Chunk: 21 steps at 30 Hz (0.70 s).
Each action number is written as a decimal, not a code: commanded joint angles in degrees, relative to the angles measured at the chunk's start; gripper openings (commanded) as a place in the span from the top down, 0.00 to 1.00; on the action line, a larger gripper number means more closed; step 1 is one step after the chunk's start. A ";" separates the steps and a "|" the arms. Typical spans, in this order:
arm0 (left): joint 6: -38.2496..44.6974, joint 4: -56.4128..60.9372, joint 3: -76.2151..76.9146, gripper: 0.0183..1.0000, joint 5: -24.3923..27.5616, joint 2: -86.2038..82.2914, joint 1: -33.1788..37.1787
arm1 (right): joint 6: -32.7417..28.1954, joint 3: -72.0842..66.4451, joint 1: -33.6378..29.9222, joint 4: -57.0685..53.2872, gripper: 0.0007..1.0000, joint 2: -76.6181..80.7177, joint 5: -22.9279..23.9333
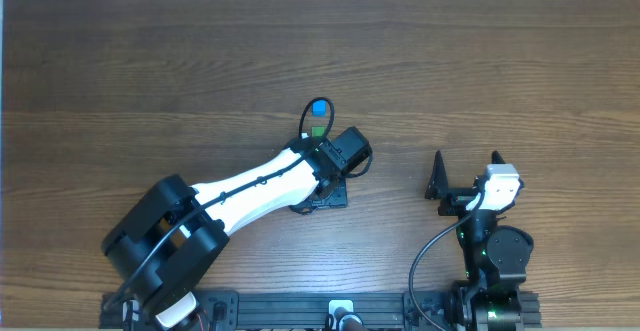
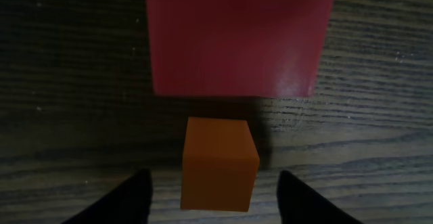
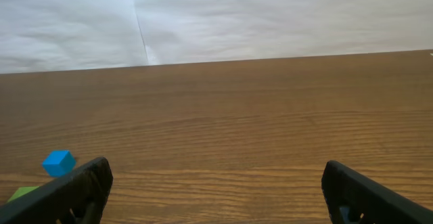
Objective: Stack Cubes
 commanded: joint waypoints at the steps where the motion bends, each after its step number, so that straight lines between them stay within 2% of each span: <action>1: -0.39 0.02 -0.52 0.47 -0.28 1.11 0.24 | -0.09 -0.48 -0.26 0.07 0.01 -0.59 0.24; 8: -0.39 0.04 -0.52 0.52 -0.31 1.42 0.24 | -0.09 -0.48 -0.26 0.04 0.01 -0.59 0.24; 21: -0.42 1.11 -0.52 0.53 -0.98 2.25 0.26 | -0.09 -0.48 -0.26 0.04 0.01 -0.59 0.24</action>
